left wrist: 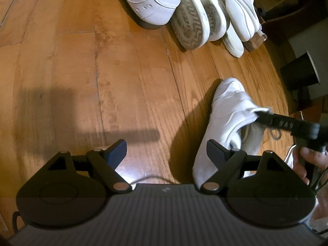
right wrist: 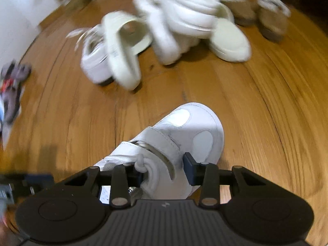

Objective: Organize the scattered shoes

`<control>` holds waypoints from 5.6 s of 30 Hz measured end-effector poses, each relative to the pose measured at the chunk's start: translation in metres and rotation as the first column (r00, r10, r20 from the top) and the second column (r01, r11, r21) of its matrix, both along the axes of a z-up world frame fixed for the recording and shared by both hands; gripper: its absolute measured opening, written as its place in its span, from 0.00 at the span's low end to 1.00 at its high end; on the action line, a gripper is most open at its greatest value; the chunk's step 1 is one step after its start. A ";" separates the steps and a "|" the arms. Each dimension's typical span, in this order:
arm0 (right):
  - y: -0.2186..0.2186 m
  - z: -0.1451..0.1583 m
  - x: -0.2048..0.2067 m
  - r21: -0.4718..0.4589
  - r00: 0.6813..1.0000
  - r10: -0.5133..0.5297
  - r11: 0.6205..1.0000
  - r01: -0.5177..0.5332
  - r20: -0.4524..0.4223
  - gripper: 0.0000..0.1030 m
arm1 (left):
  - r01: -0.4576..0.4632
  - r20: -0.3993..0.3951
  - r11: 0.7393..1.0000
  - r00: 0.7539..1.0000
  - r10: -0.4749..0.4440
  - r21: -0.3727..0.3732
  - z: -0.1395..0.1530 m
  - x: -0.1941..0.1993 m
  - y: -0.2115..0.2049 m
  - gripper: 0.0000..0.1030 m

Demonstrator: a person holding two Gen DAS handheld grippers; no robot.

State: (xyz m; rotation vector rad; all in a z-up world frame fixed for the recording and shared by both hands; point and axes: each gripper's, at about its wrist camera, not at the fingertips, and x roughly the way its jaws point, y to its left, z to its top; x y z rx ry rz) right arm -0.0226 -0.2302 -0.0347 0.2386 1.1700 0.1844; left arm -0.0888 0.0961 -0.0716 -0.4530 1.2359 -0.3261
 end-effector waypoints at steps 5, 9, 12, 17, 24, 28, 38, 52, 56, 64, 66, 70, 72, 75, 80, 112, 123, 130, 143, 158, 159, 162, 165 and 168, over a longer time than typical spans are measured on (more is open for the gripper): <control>0.002 -0.007 0.013 0.004 0.997 -0.068 0.998 0.068 -0.027 0.41 | -0.014 0.002 1.000 1.000 0.014 0.023 0.002 0.001 0.005 0.82; 0.031 -0.001 0.012 -0.185 0.996 0.046 0.982 -0.032 0.073 0.39 | -0.027 -0.023 0.999 0.999 0.028 0.031 -0.002 0.005 0.005 0.83; 0.044 0.002 0.006 -0.271 0.986 0.109 0.960 -0.072 0.124 0.34 | -0.029 -0.050 0.998 0.998 0.032 0.060 -0.006 0.006 0.006 0.83; 0.020 0.007 0.007 -0.130 0.996 -0.016 0.991 0.028 0.088 0.32 | -0.030 -0.051 0.998 0.998 0.033 0.062 -0.006 0.005 0.006 0.83; -0.025 0.011 -0.004 0.047 0.959 -0.260 0.963 0.267 -0.116 0.33 | -0.033 -0.051 0.998 0.998 0.036 0.060 -0.007 0.005 0.007 0.83; -0.040 0.008 -0.018 0.105 0.931 -0.323 0.934 0.343 -0.167 0.32 | -0.043 -0.047 0.998 0.998 0.046 0.050 -0.005 0.005 0.008 0.82; -0.061 -0.002 -0.043 0.203 0.846 -0.457 0.832 0.516 -0.275 0.33 | -0.058 -0.041 0.998 0.997 0.059 0.032 -0.003 0.003 0.015 0.83; -0.076 -0.037 -0.100 0.491 0.569 -0.560 0.302 0.817 -0.602 0.39 | -0.015 -0.059 0.999 0.998 0.017 0.035 -0.006 0.003 0.011 0.83; -0.069 -0.024 -0.093 0.487 0.619 -0.523 0.383 0.785 -0.586 0.65 | -0.016 -0.068 0.999 0.998 0.019 0.033 -0.008 0.004 0.012 0.83; -0.013 0.066 -0.061 0.477 0.955 -0.262 0.827 0.296 -0.138 0.78 | -0.010 -0.015 1.000 1.000 0.010 0.011 -0.005 0.004 0.003 0.84; 0.006 0.080 -0.058 0.181 0.984 -0.170 0.971 0.156 0.061 0.79 | 0.014 0.011 1.000 1.000 -0.014 0.007 -0.003 0.003 -0.005 0.86; 0.042 0.057 -0.057 -0.102 0.973 0.117 0.990 -0.098 0.199 0.78 | 0.063 0.062 0.997 0.996 -0.065 0.037 0.002 0.000 -0.023 0.86; 0.055 0.048 -0.057 -0.174 0.957 0.209 0.969 -0.175 0.202 0.78 | 0.087 0.080 0.995 0.993 -0.090 0.047 0.005 -0.001 -0.030 0.86; 0.064 0.042 -0.062 -0.233 0.937 0.284 0.943 -0.235 0.204 0.80 | 0.121 0.088 0.992 0.988 -0.124 0.034 0.008 -0.002 -0.037 0.86; 0.053 0.030 -0.063 -0.257 0.934 0.295 0.936 -0.241 0.201 0.88 | 0.212 0.141 0.977 0.967 -0.212 0.016 0.017 -0.003 -0.058 0.86; 0.075 -0.037 -0.007 -0.289 0.922 0.388 0.883 -0.371 -0.001 0.91 | 0.134 0.010 0.991 0.991 -0.134 -0.016 -0.013 0.001 -0.041 0.94; 0.052 -0.018 -0.033 -0.289 0.961 0.277 0.922 -0.259 0.023 0.76 | 0.134 0.005 0.991 0.991 -0.134 -0.015 -0.015 0.001 -0.042 0.94; 0.029 -0.012 -0.041 -0.278 0.978 0.209 0.939 -0.203 -0.009 0.84 | 0.131 0.005 0.991 0.991 -0.131 -0.040 -0.013 0.001 -0.043 0.94; 0.041 -0.018 -0.056 -0.402 0.951 0.308 0.869 -0.290 -0.022 0.85 | 0.086 -0.018 0.996 0.996 -0.086 -0.003 -0.021 0.003 -0.039 0.94; 0.006 0.054 -0.052 -0.164 0.979 0.120 0.982 -0.093 0.163 0.91 | 0.085 -0.036 0.996 0.996 -0.085 0.007 -0.023 0.004 -0.039 0.94; 0.005 0.052 -0.051 -0.155 0.982 0.111 0.984 -0.087 0.153 0.91 | 0.082 -0.038 0.997 0.996 -0.081 0.008 -0.023 0.004 -0.038 0.94; 0.005 0.050 -0.050 -0.124 0.985 0.099 0.989 -0.082 0.141 0.91 | 0.076 -0.038 0.997 0.996 -0.076 0.005 -0.024 0.005 -0.037 0.94; 0.007 0.051 -0.050 -0.076 0.989 0.074 0.995 -0.065 0.127 0.91 | 0.050 -0.017 0.999 0.999 -0.050 0.010 -0.022 0.004 -0.033 0.94; 0.004 0.048 -0.039 0.120 0.995 -0.072 0.990 0.081 -0.072 0.91 | -0.032 0.037 0.999 0.999 0.032 0.007 -0.016 0.002 -0.022 0.94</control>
